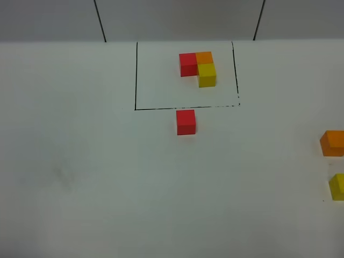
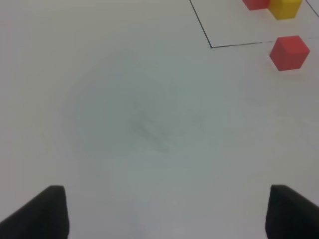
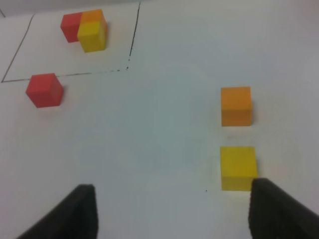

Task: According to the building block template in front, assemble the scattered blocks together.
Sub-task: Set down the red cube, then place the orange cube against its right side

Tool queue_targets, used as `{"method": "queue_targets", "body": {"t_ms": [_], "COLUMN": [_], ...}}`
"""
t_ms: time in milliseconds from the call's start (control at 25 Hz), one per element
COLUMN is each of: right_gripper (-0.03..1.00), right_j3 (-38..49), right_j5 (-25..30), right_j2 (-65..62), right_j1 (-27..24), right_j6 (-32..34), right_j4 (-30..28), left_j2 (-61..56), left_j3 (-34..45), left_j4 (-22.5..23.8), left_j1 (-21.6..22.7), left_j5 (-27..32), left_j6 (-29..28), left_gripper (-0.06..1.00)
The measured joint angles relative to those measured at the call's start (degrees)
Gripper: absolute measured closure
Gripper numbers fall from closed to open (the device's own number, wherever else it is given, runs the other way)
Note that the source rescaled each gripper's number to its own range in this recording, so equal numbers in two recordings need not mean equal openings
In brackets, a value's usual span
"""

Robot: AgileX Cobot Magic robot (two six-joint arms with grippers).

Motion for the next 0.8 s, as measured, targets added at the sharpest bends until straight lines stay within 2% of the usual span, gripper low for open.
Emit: {"method": "queue_targets", "body": {"t_ms": [800], "right_gripper": [0.61], "right_j3": [0.00], "right_j5": [0.00], "right_j2": [0.00], "right_j1": [0.00], "right_j6": [0.00], "right_j4": [0.00], "left_j2": [0.00], "left_j3": [0.00], "left_j4": [0.14], "left_j1": [-0.51], "left_j5": [0.00], "left_j6": [0.00], "left_gripper": [0.20]}}
